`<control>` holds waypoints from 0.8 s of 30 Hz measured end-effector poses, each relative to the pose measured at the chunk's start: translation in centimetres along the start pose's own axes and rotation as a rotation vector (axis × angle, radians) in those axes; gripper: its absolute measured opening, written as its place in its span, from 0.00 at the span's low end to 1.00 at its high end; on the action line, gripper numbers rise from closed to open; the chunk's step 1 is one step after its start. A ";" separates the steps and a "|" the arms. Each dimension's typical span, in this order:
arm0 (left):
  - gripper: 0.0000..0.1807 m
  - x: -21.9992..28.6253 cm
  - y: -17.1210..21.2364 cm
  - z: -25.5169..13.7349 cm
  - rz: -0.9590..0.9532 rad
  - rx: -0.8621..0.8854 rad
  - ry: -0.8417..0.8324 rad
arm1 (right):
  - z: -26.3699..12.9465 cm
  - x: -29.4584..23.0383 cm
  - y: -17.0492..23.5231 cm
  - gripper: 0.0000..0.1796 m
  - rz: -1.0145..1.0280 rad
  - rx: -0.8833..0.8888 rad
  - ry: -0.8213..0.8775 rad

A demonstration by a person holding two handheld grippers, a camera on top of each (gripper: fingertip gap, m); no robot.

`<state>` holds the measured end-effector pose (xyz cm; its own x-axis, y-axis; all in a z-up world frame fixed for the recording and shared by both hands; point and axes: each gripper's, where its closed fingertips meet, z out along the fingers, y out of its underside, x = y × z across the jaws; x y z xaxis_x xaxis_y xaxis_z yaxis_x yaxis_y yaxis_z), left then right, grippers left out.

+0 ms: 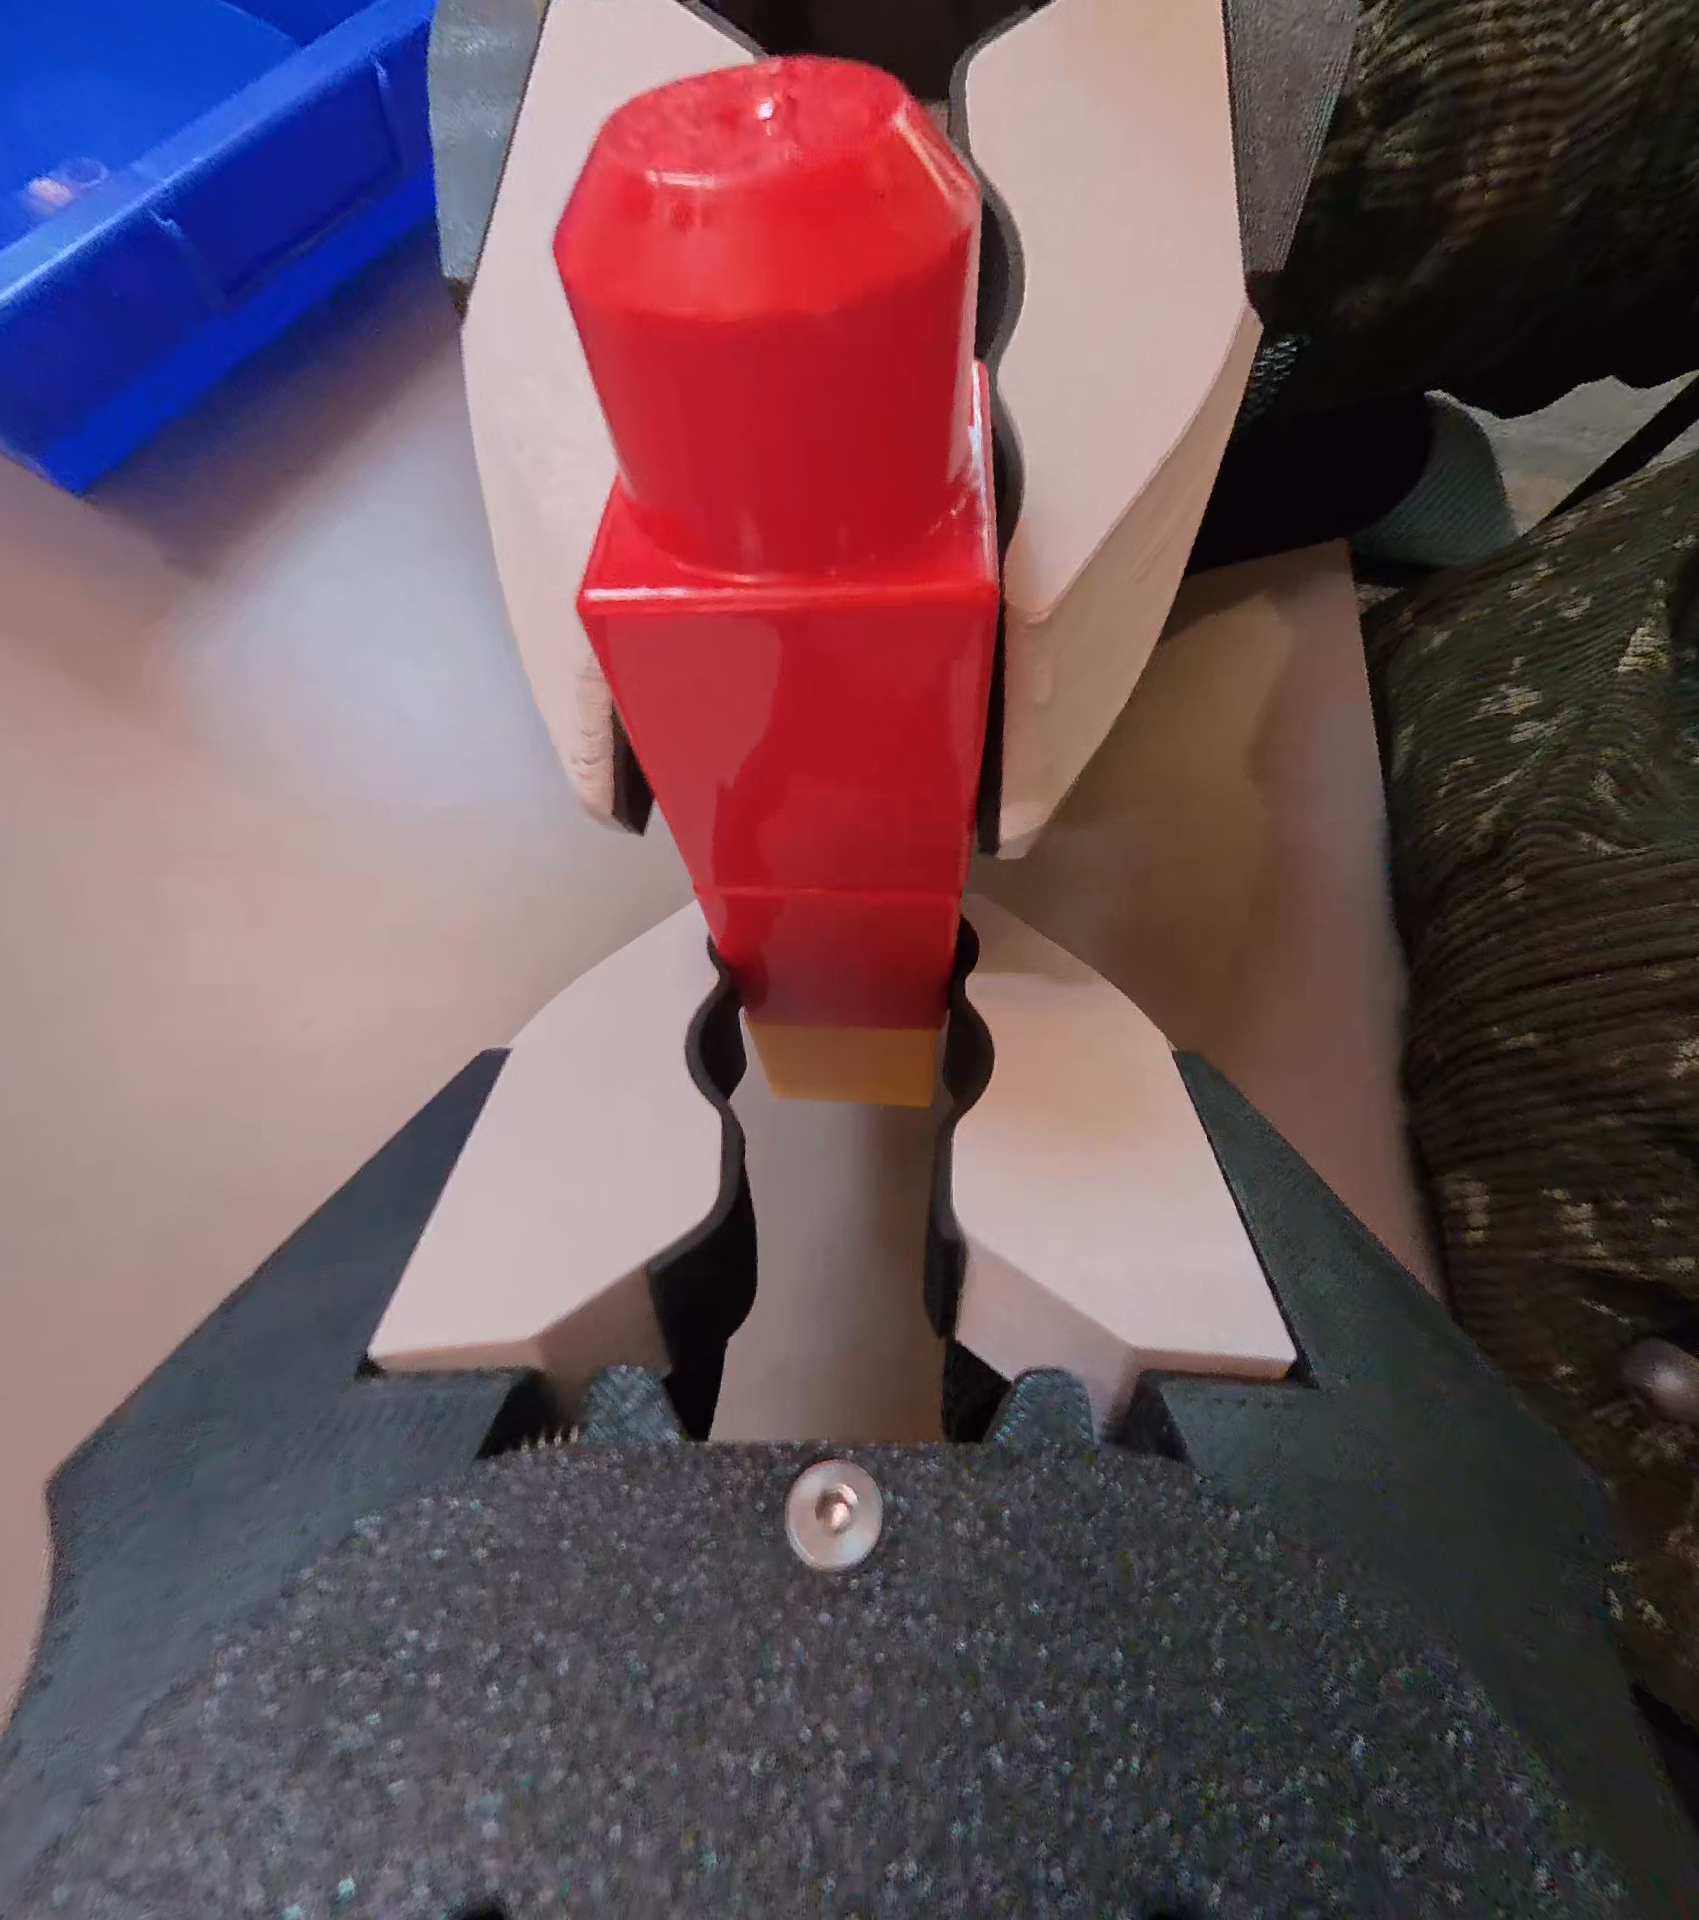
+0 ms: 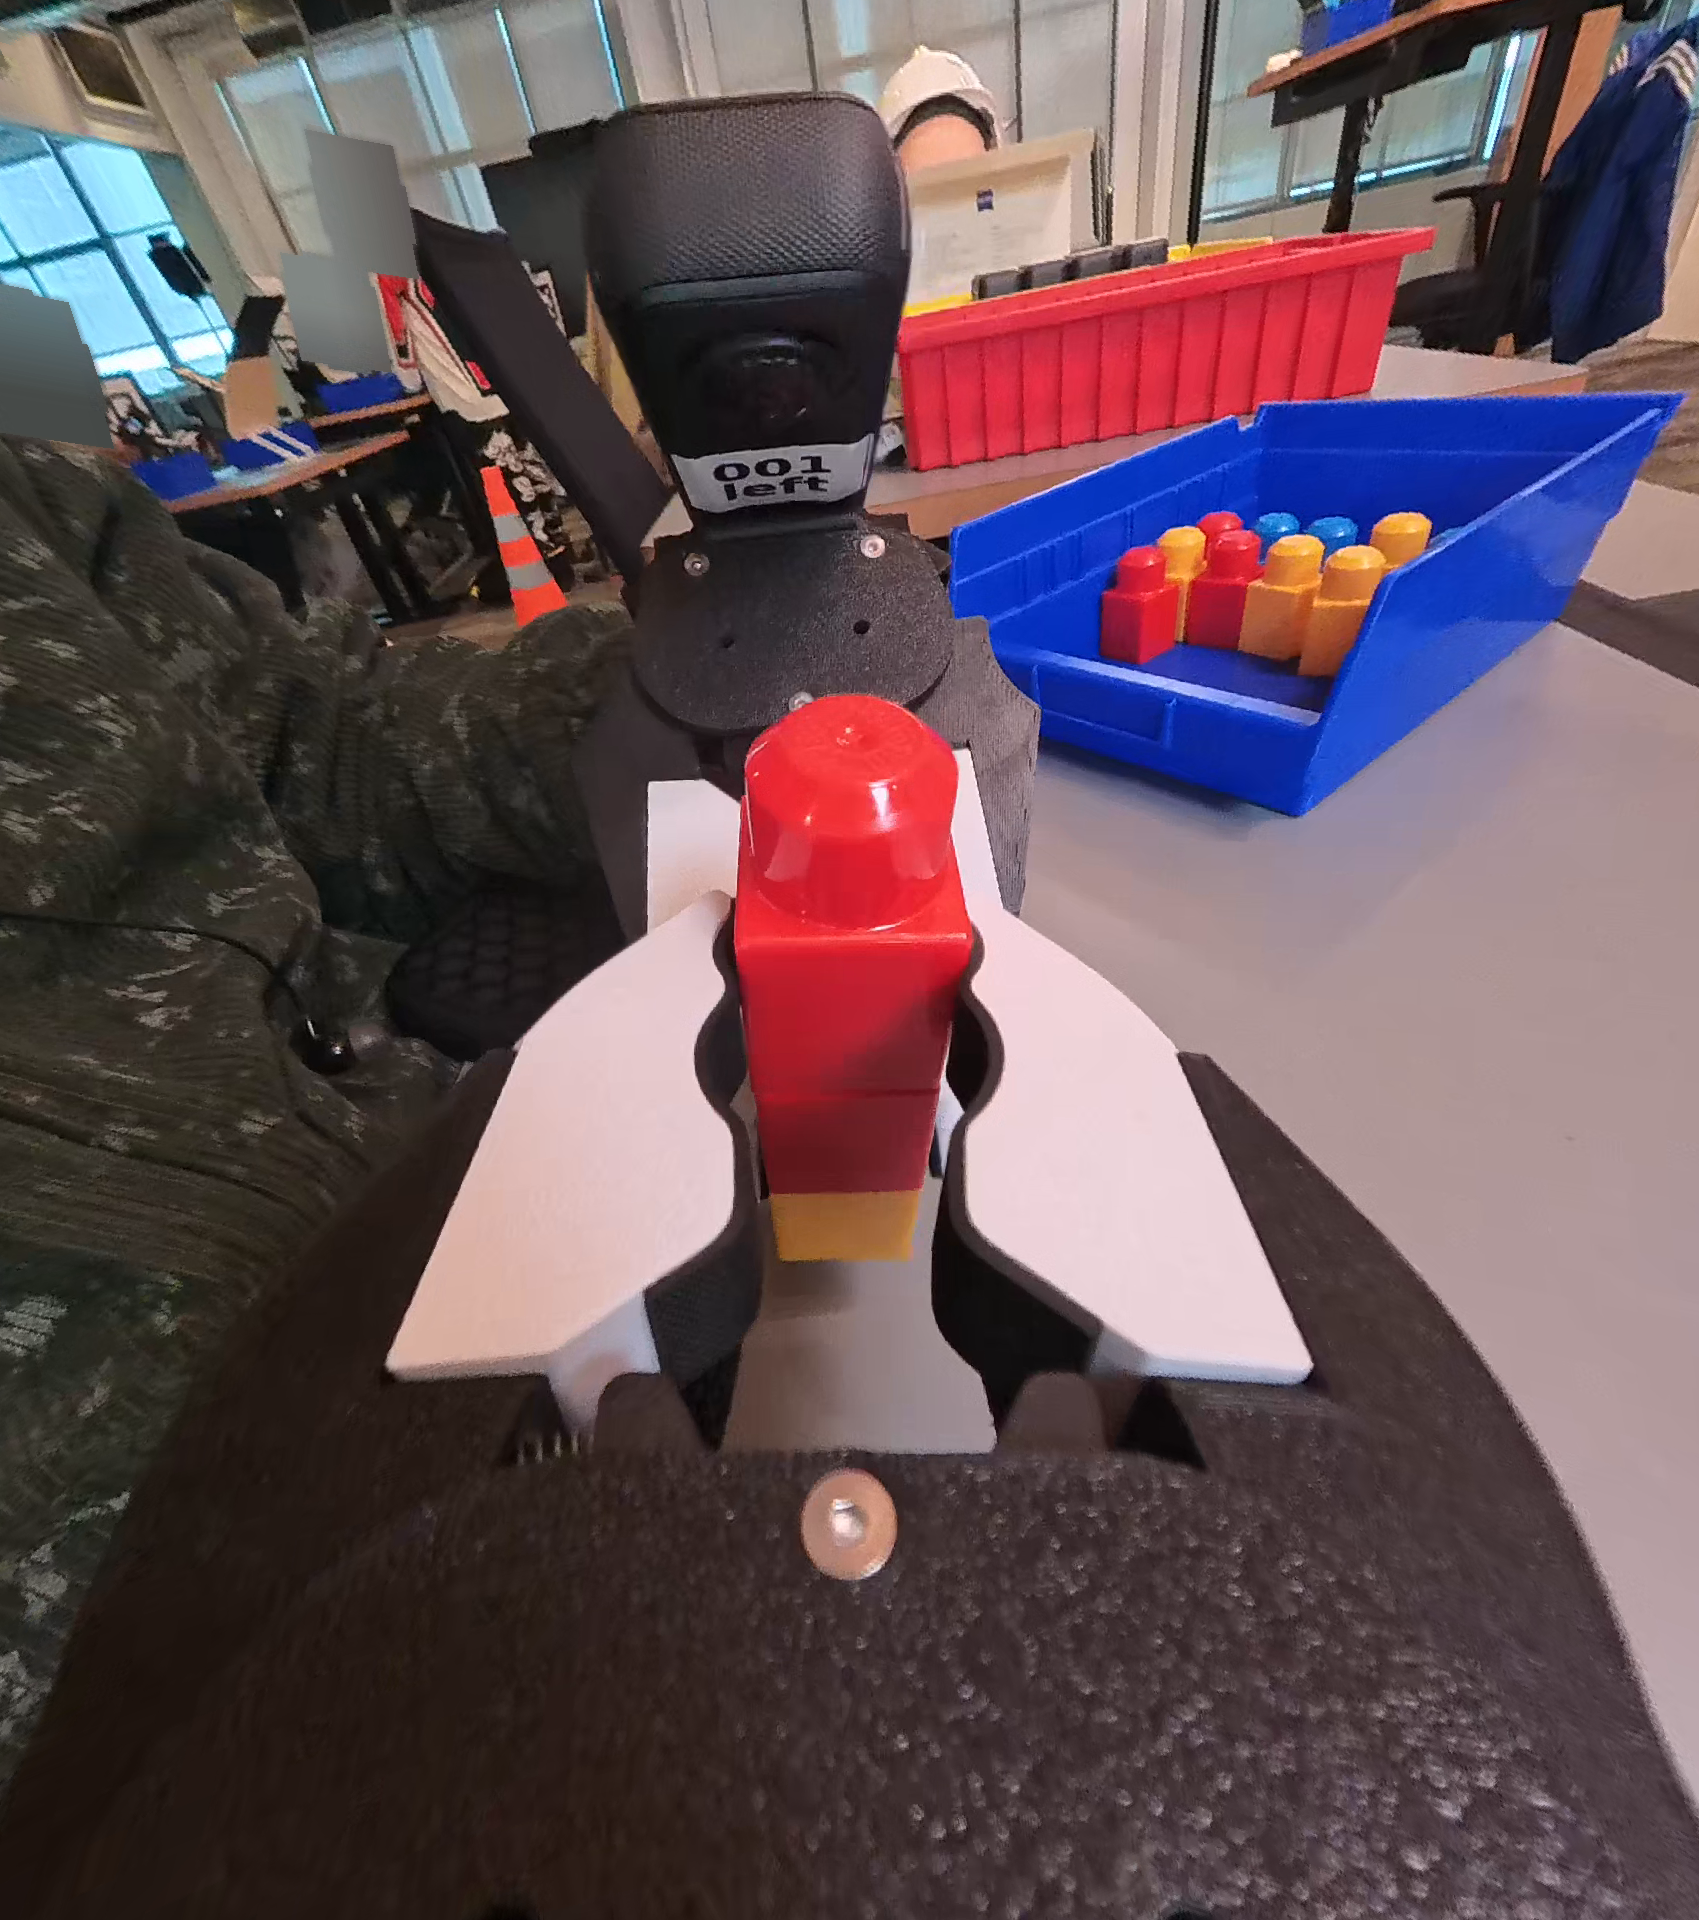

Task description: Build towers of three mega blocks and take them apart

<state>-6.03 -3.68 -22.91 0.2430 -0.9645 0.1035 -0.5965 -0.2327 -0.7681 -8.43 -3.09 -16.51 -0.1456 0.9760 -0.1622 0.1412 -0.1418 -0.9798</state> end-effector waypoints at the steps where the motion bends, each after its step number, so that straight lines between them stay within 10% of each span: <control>1: 0.19 0.0 0.0 0.0 -0.005 0.001 0.004 | 0.0 0.0 0.0 0.20 0.000 -0.001 0.001; 24: 0.20 0.0 -1.4 -0.5 -0.093 0.066 0.003 | -0.4 0.1 -1.6 0.24 0.045 0.057 -0.017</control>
<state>-5.57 -3.43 -21.52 0.2925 -0.9395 0.1786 -0.5195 -0.3129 -0.7951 -8.23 -2.73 -14.88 -0.1566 0.9655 -0.2082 0.0918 -0.1956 -0.9764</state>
